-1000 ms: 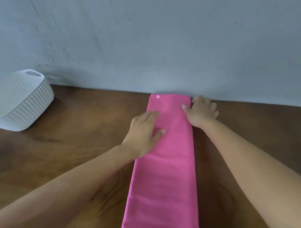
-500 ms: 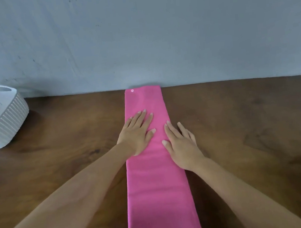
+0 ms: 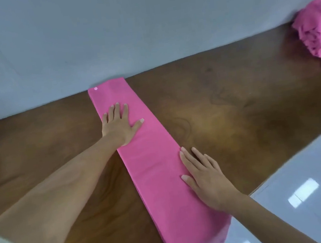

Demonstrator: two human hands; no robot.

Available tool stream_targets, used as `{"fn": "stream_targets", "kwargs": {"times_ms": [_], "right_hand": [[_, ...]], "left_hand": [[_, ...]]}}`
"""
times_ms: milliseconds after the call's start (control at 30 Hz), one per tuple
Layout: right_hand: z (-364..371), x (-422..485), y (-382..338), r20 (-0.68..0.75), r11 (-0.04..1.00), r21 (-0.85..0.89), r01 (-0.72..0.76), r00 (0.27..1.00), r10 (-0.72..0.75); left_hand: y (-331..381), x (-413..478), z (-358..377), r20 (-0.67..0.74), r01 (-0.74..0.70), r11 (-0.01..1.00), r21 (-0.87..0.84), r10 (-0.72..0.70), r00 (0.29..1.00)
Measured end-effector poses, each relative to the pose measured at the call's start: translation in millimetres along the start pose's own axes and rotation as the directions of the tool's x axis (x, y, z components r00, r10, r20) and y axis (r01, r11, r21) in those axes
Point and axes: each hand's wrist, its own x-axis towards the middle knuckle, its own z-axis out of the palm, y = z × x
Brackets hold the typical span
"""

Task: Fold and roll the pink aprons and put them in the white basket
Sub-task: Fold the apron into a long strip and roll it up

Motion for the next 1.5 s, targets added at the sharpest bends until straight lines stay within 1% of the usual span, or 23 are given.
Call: {"fn": "stream_targets", "kwargs": {"times_ms": [100,167,200,233,300,333,367,400,467,567,633,700,733,767,800,867,967,1033,1067,1133,1200,1267,1500], "right_hand": [[11.3,-32.7,-0.6,-0.023,0.998,-0.006,-0.067,0.997,0.067],[19.8,-52.9,-1.7,-0.046,0.993,-0.01,-0.118,0.992,0.117],[23.3,-62.0,-2.6,-0.069,0.989,0.001,-0.148,0.987,0.148],[26.1,-70.4,-3.6,-0.099,0.983,0.023,-0.18,0.978,0.181],[32.2,-84.9,-6.4,-0.175,0.965,0.118,-0.236,0.951,0.254],[35.1,-90.5,-8.3,-0.216,0.945,0.195,-0.261,0.929,0.301],[37.2,-95.0,-10.7,-0.244,0.917,0.278,-0.286,0.902,0.355],[38.4,-98.2,-13.0,-0.254,0.884,0.35,-0.309,0.877,0.407],[38.3,-101.4,-17.8,-0.245,0.841,0.418,-0.343,0.849,0.468],[33.7,-106.6,-21.8,-0.261,0.823,0.474,-0.314,0.842,0.472],[26.7,-112.4,-24.0,-0.291,0.772,0.561,-0.298,0.803,0.521],[19.4,-118.4,-27.1,-0.247,0.67,0.682,-0.294,0.769,0.589],[16.7,-121.0,-28.6,-0.202,0.616,0.73,-0.297,0.766,0.61],[14.5,-123.2,-30.0,-0.163,0.58,0.755,-0.305,0.769,0.618],[14.8,-125.0,-29.8,-0.142,0.569,0.757,-0.321,0.769,0.623],[18.2,-128.6,-27.0,-0.127,0.569,0.737,-0.365,0.752,0.647],[24.2,-134.2,-17.6,-0.134,0.551,0.713,-0.433,0.688,0.713],[21.9,-133.9,-8.5,-0.151,0.57,0.668,-0.478,0.663,0.733],[19.0,-132.2,-3.5,-0.158,0.591,0.622,-0.513,0.658,0.737],[12.2,-126.6,9.3,-0.166,0.64,0.463,-0.614,0.649,0.743],[3.7,-119.1,26.4,-0.178,0.659,0.321,-0.68,0.64,0.748],[-6.9,-108.8,47.0,-0.198,0.68,0.243,-0.691,0.651,0.733],[-52.6,-51.2,113.7,-0.203,0.785,0.056,-0.617,0.762,0.614]], "left_hand": [[6.4,-1.2,-3.3,0.015,0.011,1.0,0.006,-0.011,1.0],[15.0,-5.6,-3.4,-0.029,-0.01,0.999,-0.034,0.009,1.0],[19.2,-9.8,-1.8,-0.067,-0.061,0.996,-0.063,0.057,0.996],[23.2,-15.6,0.5,-0.1,-0.149,0.985,-0.089,0.14,0.985],[27.6,-27.9,7.1,-0.111,-0.377,0.923,-0.079,0.368,0.923],[27.6,-31.6,10.3,-0.097,-0.462,0.885,-0.05,0.456,0.885],[27.0,-33.0,12.4,-0.084,-0.507,0.862,-0.026,0.503,0.86],[26.5,-32.4,13.3,-0.081,-0.517,0.856,-0.013,0.515,0.854],[25.9,-29.5,14.2,-0.093,-0.498,0.867,-0.002,0.496,0.863],[27.3,-28.5,16.7,-0.113,-0.477,0.879,0.01,0.475,0.872],[28.3,-27.5,16.8,-0.115,-0.474,0.88,0.01,0.472,0.874],[29.0,-28.7,15.7,-0.116,-0.47,0.883,0.005,0.467,0.876],[29.3,-29.7,15.5,-0.115,-0.467,0.884,0.006,0.464,0.878],[29.6,-30.6,15.4,-0.112,-0.463,0.886,0.005,0.461,0.881],[30.1,-31.4,15.1,-0.112,-0.46,0.888,0.004,0.458,0.882],[31.0,-32.3,13.7,-0.109,-0.451,0.893,0.004,0.449,0.887],[33.2,-31.9,13.4,-0.105,-0.42,0.908,-0.006,0.417,0.903],[34.2,-32.0,15.2,-0.116,-0.395,0.918,-0.021,0.39,0.913],[34.2,-32.3,16.4,-0.123,-0.377,0.926,-0.034,0.37,0.921],[35.0,-33.6,18.5,-0.13,-0.324,0.944,-0.056,0.315,0.94],[36.9,-35.8,18.5,-0.126,-0.262,0.962,-0.072,0.252,0.96],[39.2,-38.4,17.9,-0.13,-0.203,0.976,-0.084,0.191,0.973],[44.9,-46.8,24.1,-0.136,0.019,0.993,-0.119,-0.036,0.99]]}}
